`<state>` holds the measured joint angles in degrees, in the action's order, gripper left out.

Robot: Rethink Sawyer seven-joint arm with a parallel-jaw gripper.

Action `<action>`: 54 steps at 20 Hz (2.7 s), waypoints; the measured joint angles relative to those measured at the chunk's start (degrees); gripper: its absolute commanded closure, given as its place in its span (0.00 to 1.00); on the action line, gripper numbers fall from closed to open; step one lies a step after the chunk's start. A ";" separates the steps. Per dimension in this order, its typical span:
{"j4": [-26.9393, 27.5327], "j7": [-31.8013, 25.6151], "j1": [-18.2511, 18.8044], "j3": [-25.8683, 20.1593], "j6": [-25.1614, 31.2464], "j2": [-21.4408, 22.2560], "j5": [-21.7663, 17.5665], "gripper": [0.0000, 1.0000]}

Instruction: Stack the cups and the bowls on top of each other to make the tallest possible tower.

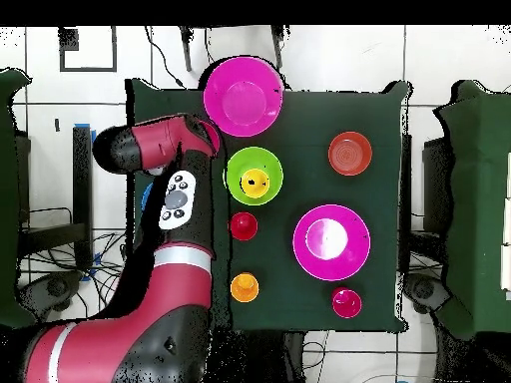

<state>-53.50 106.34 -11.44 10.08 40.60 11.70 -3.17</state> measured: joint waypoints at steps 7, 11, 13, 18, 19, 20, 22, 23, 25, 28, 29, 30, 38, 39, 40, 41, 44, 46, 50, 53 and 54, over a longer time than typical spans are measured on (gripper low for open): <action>-0.14 0.00 -0.58 0.34 0.50 2.74 0.92 1.00; -0.13 0.00 -0.58 0.54 1.56 3.73 1.34 1.00; -0.14 0.00 -0.58 0.69 2.19 4.21 1.44 1.00; -0.14 0.00 -0.59 1.20 3.84 5.40 1.44 1.00; -0.14 0.00 -0.59 1.31 4.32 5.58 1.44 1.00; -0.14 0.00 -0.59 1.42 4.79 5.77 1.44 1.00; -0.13 0.00 -0.59 1.64 5.70 6.08 1.45 1.00; -0.14 0.00 -0.59 1.81 6.24 6.21 1.45 1.00; -0.14 0.00 -0.59 2.09 6.86 6.31 1.41 1.00; -0.14 0.00 -0.59 2.51 7.05 6.31 1.34 1.00; -0.14 0.00 -0.59 2.65 7.05 6.31 1.33 1.00; -0.14 0.00 -0.59 2.79 7.05 6.32 1.30 1.00; -1.05 0.00 -0.46 3.07 7.05 6.87 1.11 1.00; -1.28 0.00 -0.41 3.07 7.05 7.00 1.09 1.00; -2.08 0.00 -0.17 3.08 7.05 7.44 1.06 1.00; -2.35 0.00 -0.03 3.08 7.05 7.57 1.04 1.00; -3.13 0.00 0.57 3.08 7.05 7.82 1.04 1.00; -3.53 0.00 0.96 3.08 7.05 7.91 1.02 1.00; -4.45 0.00 2.21 3.07 7.05 8.20 0.47 1.00; -5.41 0.00 3.37 3.08 7.05 8.74 -0.06 1.00; -5.70 0.00 3.79 3.08 7.04 8.89 -0.21 1.00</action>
<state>-59.20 106.34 -7.65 13.16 47.64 20.60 -3.39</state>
